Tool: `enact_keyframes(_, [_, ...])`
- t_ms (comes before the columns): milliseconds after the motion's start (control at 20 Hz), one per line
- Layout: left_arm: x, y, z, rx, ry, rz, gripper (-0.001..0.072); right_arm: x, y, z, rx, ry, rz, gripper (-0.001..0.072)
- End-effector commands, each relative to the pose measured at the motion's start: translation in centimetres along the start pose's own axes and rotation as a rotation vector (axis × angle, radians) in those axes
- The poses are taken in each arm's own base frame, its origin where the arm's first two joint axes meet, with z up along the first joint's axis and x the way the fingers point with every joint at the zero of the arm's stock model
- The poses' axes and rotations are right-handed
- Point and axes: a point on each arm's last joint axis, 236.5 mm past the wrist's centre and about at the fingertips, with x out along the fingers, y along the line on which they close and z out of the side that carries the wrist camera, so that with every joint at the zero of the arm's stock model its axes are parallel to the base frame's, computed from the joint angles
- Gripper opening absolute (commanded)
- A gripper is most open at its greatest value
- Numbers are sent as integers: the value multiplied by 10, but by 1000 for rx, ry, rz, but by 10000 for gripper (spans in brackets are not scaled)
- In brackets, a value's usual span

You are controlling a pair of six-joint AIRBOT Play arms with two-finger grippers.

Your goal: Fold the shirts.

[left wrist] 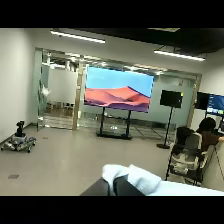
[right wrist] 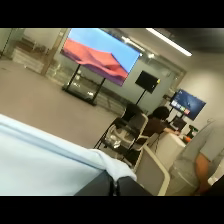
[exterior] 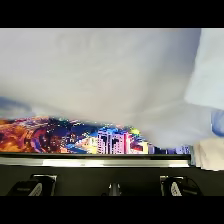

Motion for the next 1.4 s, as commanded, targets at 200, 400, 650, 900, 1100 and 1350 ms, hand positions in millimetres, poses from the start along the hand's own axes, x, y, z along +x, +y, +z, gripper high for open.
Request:
enact_keyframes(200, [86, 42, -210, 11, 588, 97, 26, 84, 81, -209, 73, 684, 404, 19])
enact_keyframes(400, [109, 76, -409, -11, 979, 158, 27, 131, 166, -371, 191, 1071, 681, 18])
enact_keyframes(650, [126, 101, -569, -43, 1245, 198, 28, 172, 262, -484, 250, 1213, 804, 19])
enact_keyframes(900, [151, 115, -633, -52, 1337, 216, 29, 237, 271, -498, 264, 1037, 640, 20])
enact_keyframes(1100, [207, 130, -606, -57, 1207, 226, 29, 274, 252, -486, 280, 910, 513, 20])
enact_keyframes(1350, [180, 134, -592, -53, 1356, 240, 29, 227, 261, -481, 272, 1059, 637, 20])
